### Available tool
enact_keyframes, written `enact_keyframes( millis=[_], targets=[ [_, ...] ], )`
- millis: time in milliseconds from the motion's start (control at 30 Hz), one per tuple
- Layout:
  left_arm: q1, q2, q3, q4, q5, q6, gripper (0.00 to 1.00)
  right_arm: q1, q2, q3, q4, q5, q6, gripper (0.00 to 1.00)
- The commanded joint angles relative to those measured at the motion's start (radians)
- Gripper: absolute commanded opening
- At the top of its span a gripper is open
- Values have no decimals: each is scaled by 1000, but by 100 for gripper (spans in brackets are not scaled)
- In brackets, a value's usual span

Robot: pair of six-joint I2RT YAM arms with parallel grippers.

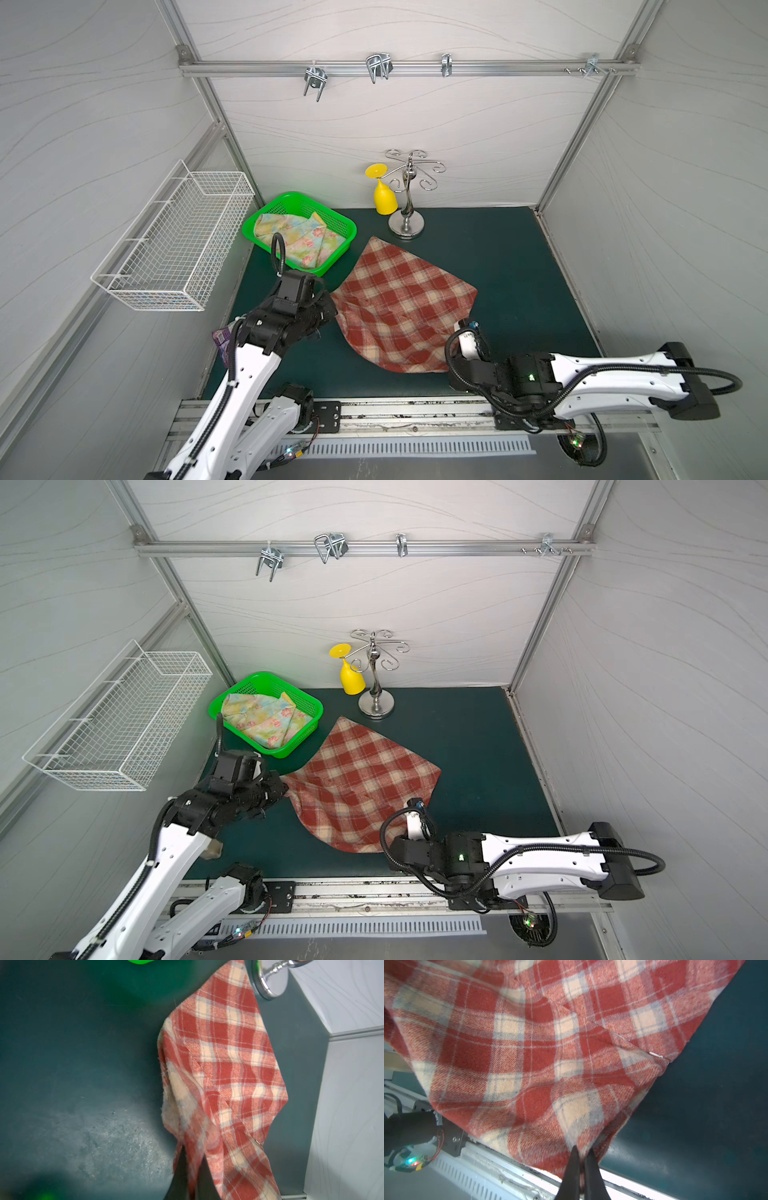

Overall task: Fold and stack skirts
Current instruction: Fold the skirt at the center of the table.

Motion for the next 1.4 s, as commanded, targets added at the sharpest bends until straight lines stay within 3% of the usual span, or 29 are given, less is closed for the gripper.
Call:
enact_keyframes(
  millis=[0,300,600,967,1367],
  targets=[
    [38,68,89,94,39,43,2,-34,-10,31,-26,50,-18,0],
    [53,297,255,162,73,78,1,-247,-41,61,40,-70,-196,0],
    [53,441,356,220,82,72,1,-482,-31,94,95,-209,-339,0],
    [54,652,476,273,123,50,0,-662,15,94,145,-309,-403,1],
    [55,788,556,297,102,43,1,-885,29,54,196,-460,-445,2]
  ],
)
